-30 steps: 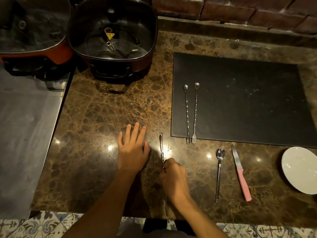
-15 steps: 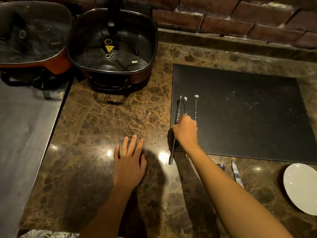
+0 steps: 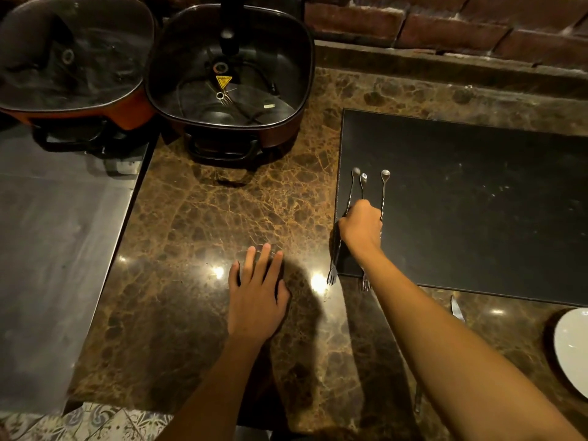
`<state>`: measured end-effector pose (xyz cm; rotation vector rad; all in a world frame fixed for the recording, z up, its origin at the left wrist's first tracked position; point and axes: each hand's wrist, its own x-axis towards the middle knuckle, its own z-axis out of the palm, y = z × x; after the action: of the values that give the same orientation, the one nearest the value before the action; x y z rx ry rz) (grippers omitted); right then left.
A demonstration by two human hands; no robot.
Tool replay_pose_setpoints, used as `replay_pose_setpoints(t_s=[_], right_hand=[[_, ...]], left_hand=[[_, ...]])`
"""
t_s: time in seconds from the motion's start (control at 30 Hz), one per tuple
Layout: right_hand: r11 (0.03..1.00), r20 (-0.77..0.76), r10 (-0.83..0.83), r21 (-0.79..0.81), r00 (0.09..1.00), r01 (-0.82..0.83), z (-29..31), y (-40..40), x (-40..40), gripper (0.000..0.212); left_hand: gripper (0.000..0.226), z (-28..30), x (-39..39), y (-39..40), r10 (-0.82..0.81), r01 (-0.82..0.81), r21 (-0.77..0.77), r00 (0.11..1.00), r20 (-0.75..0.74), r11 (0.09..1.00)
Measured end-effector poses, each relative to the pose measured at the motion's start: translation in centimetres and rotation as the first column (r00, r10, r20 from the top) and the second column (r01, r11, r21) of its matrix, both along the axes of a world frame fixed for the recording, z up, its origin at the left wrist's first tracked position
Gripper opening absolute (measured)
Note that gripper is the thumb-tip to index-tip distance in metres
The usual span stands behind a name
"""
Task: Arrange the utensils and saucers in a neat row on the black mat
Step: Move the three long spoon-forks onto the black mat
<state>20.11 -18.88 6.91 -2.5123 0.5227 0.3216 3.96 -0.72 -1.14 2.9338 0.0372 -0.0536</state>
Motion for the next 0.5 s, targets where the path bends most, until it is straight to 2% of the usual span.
replay_pose_setpoints(t_s=[0.17,0.33,0.5], right_hand=[[0.996,0.003,-0.063,0.057,0.998,0.062,0.8,-0.8,-1.1,0.012],[0.949,0.035,-0.210,0.247,0.977,0.195,2.7,-5.3,-5.8,0.018],[0.947,0.042,-0.284,0.169,0.958,0.273,2.5,-11.4,-14.7,0.014]], left_hand=[[0.057,0.4,0.1,-0.1,0.013,-0.013,-0.002,1.000,-0.014,1.000],[0.057,-0.4,0.0,0.1,-0.007,0.008,-0.019,0.999,0.050,1.000],[0.054,-1.2,-0.1,0.3,-0.017,0.022,-0.040,0.993,0.117,0.999]])
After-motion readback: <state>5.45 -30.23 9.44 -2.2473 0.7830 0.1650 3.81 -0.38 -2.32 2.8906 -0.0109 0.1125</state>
